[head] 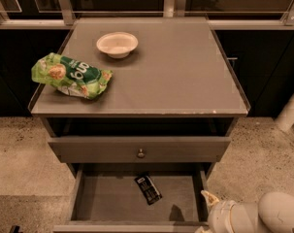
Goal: Pick rxbar chocolate from middle drawer and place on counter
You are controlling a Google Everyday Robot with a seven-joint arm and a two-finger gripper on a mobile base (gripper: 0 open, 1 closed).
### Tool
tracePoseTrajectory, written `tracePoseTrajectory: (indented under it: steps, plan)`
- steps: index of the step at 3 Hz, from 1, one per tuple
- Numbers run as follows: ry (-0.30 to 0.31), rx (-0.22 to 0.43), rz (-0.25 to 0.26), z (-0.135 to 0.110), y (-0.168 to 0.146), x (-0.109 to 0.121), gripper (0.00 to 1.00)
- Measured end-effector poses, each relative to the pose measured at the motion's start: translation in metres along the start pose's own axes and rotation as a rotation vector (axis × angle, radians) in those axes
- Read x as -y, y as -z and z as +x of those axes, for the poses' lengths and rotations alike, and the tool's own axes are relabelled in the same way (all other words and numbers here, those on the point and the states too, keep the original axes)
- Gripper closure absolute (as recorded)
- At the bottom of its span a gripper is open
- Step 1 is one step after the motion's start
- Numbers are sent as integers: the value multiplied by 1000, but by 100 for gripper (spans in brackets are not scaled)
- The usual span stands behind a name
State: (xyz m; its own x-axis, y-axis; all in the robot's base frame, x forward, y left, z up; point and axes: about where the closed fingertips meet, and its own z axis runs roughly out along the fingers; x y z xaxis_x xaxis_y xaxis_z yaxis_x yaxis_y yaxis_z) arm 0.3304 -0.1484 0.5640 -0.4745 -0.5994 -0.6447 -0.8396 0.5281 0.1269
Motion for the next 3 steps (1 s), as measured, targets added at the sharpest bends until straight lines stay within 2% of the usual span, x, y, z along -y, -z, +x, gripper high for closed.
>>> tracePoseTrajectory:
  steps: [1,2,3]
  plan:
    - [-1,10,27,1,1,1,0]
    - [2,63,53,3,-22,20,0]
    - [-11,133,5,6,-70,35,0]
